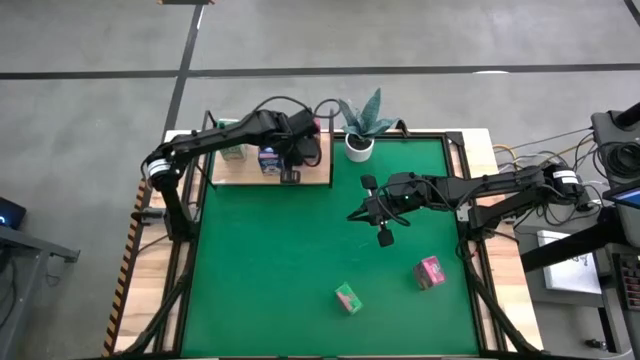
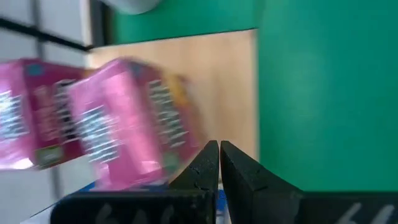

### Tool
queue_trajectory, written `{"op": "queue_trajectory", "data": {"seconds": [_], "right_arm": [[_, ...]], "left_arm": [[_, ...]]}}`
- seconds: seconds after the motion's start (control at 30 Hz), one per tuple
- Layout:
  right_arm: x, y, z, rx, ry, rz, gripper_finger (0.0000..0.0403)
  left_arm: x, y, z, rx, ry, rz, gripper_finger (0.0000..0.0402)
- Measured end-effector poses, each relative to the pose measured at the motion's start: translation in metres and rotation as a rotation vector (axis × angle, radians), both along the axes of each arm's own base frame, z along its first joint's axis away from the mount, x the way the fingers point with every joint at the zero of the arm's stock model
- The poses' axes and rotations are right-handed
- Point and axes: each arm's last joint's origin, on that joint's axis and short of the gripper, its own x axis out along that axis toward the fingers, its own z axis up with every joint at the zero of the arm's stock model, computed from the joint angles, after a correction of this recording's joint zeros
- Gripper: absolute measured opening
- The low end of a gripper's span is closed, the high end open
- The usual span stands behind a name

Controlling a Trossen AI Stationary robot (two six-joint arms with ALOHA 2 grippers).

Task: Stack cereal on shelf
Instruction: Put the left pink cereal box on the shelf aligned with the other pink cereal box

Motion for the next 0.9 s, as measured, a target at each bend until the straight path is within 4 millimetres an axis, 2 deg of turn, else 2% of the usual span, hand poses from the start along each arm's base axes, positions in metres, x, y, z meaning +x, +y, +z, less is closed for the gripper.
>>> {"op": "queue_trajectory", "data": {"seconds": [0.13, 0.57, 0.9], "right_arm": [[0.0, 0.0, 0.0, 0.0, 0.0, 0.0, 0.0009], [0.0, 0.0, 0.0, -0.009, -0.005, 0.004, 0.0009], [0.0, 0.0, 0.001, -0.024, -0.011, 0.01, 0.0009]], "left_arm": [[0.0, 0.004, -0.001, 0.072, 0.016, 0.037, 0.0], [-0.001, 0.016, -0.005, 0.125, 0.043, 0.066, 0.0], [0.001, 0.013, -0.006, 0.115, 0.051, 0.053, 0.0]]}}
